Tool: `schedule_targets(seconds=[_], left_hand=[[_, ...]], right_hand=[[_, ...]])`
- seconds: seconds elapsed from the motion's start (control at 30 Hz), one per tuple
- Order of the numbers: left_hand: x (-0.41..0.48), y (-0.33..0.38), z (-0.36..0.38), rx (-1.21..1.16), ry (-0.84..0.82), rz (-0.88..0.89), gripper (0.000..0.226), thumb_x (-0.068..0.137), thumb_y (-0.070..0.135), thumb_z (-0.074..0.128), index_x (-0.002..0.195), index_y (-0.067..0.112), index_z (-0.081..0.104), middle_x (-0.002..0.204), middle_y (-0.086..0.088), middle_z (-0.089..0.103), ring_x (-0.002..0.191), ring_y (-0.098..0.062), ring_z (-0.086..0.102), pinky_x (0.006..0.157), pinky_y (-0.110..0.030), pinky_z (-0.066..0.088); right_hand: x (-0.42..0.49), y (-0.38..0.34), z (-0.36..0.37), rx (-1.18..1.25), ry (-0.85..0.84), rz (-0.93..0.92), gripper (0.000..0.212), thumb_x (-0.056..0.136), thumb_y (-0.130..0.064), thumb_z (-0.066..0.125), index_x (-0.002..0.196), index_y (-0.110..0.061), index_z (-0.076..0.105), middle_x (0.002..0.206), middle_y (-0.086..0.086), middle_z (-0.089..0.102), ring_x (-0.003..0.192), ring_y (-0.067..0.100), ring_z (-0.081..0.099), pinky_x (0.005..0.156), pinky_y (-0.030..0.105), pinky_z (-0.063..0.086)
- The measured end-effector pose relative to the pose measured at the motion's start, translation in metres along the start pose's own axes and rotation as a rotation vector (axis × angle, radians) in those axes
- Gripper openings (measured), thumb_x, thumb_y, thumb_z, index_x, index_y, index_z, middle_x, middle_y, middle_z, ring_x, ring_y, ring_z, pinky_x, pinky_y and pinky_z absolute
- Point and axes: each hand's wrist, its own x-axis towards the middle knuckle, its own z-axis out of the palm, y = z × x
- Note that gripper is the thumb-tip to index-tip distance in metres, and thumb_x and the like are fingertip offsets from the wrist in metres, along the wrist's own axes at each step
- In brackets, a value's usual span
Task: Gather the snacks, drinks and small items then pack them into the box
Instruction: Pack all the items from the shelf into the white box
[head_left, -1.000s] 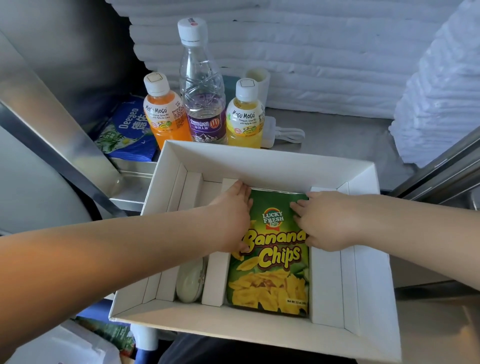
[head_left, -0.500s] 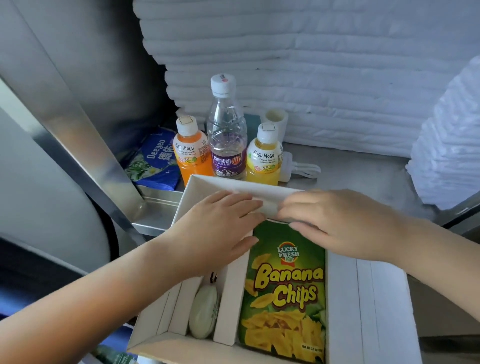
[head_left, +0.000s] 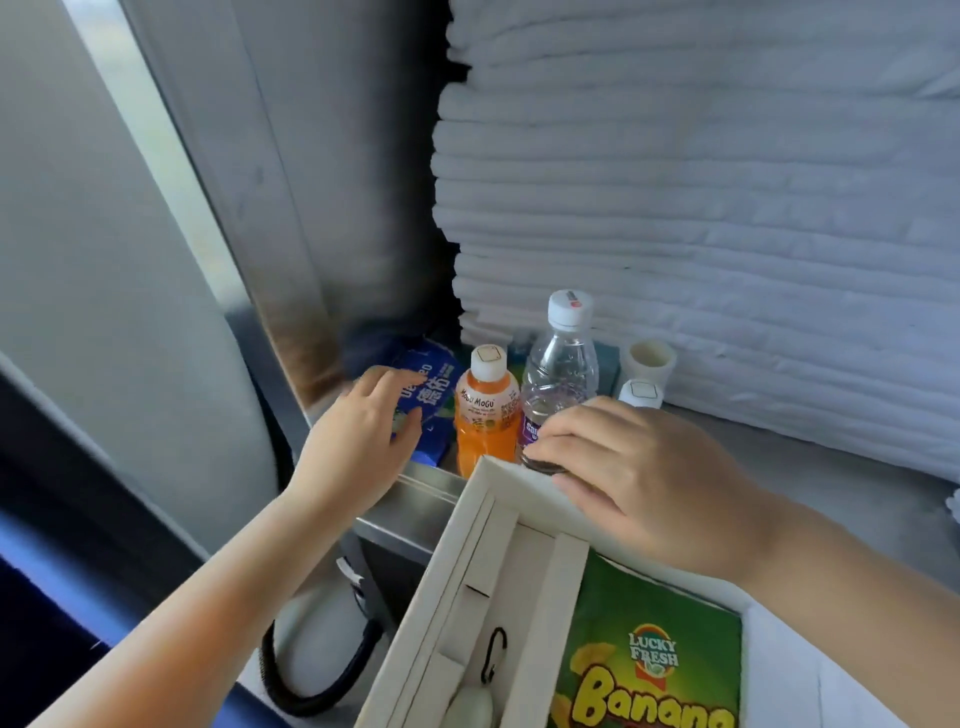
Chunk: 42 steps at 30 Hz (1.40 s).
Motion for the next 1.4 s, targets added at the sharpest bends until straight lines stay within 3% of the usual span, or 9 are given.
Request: schedule_targets(seconds=[0.2,0.3,0.43,0.6,0.73,0.87,1.1,1.4], left_hand=[[0.004,-0.012,0.047,0.085,-0.192,-0.155,0.063,0.089,0.041,0.056,0.141,0.015,0.034,0.141,-0.003,0.042,0.126,-0.018,0.044,0.097,-0.027,0.042],[0.007,-0.014,0.062,0.137,-0.238,-0.234,0.070,0.092,0.044,0.050,0.146,0.011,0.021,0.149,-0.006,0.032,0.133,-0.020,0.036,0.101,-0.029,0.039],[0.019,-0.011,0.073,0.232,-0.317,-0.306,0.072,0.096,0.046,0.038,0.148,0.006,0.010,0.154,-0.012,0.017,0.141,-0.027,0.020,0.114,-0.037,0.026],[0.033,-0.008,0.081,0.333,-0.361,-0.353,0.072,0.095,0.054,0.030,0.148,0.010,0.011,0.155,-0.015,0.012,0.141,-0.037,0.014,0.114,-0.045,0.012],[0.041,-0.012,0.087,0.290,-0.409,-0.406,0.083,0.089,0.065,0.031,0.150,0.016,0.004,0.157,-0.014,0.004,0.142,-0.038,0.008,0.114,-0.047,0.012],[0.044,-0.015,0.094,0.254,-0.385,-0.444,0.090,0.084,0.071,0.035,0.150,0.019,0.002,0.157,-0.013,0.007,0.142,-0.036,0.010,0.113,-0.046,0.014],[0.046,-0.015,0.103,0.230,-0.354,-0.512,0.093,0.083,0.071,0.037,0.149,0.019,-0.005,0.154,-0.012,0.009,0.141,-0.033,0.010,0.112,-0.045,0.016],[0.054,-0.008,0.099,0.240,-0.243,-0.526,0.090,0.080,0.065,0.052,0.143,0.012,0.015,0.135,-0.012,0.035,0.122,-0.028,0.034,0.099,-0.037,0.034]], right_hand=[[0.025,-0.002,0.007,-0.022,0.035,-0.003,0.024,0.094,-0.021,0.052,0.113,-0.014,0.065,0.108,-0.001,0.062,0.096,0.018,0.058,0.081,0.033,0.051],[0.032,-0.005,0.013,-0.037,0.069,0.014,0.023,0.092,-0.018,0.055,0.112,-0.012,0.066,0.108,0.001,0.062,0.096,0.021,0.059,0.080,0.034,0.052],[0.042,-0.007,0.020,-0.063,0.107,-0.001,0.026,0.091,-0.015,0.056,0.116,-0.011,0.065,0.118,0.004,0.061,0.109,0.018,0.056,0.090,0.028,0.049],[0.054,-0.007,0.029,-0.088,0.048,0.099,0.037,0.088,-0.013,0.061,0.124,-0.009,0.058,0.132,0.007,0.053,0.124,0.019,0.050,0.103,0.025,0.042],[0.052,-0.007,0.039,-0.093,-0.007,0.130,0.047,0.085,-0.015,0.063,0.131,-0.008,0.054,0.136,0.007,0.052,0.129,0.020,0.046,0.106,0.028,0.040],[0.048,-0.005,0.044,-0.060,0.008,0.143,0.052,0.082,-0.010,0.065,0.133,-0.009,0.052,0.138,0.005,0.050,0.131,0.019,0.044,0.109,0.027,0.034],[0.046,-0.007,0.048,-0.056,-0.010,0.167,0.057,0.079,-0.011,0.069,0.133,-0.011,0.051,0.142,0.005,0.046,0.130,0.019,0.044,0.107,0.026,0.036],[0.046,-0.009,0.046,-0.058,0.006,0.178,0.051,0.074,-0.008,0.074,0.123,-0.009,0.060,0.139,0.008,0.050,0.127,0.021,0.048,0.104,0.028,0.038]])
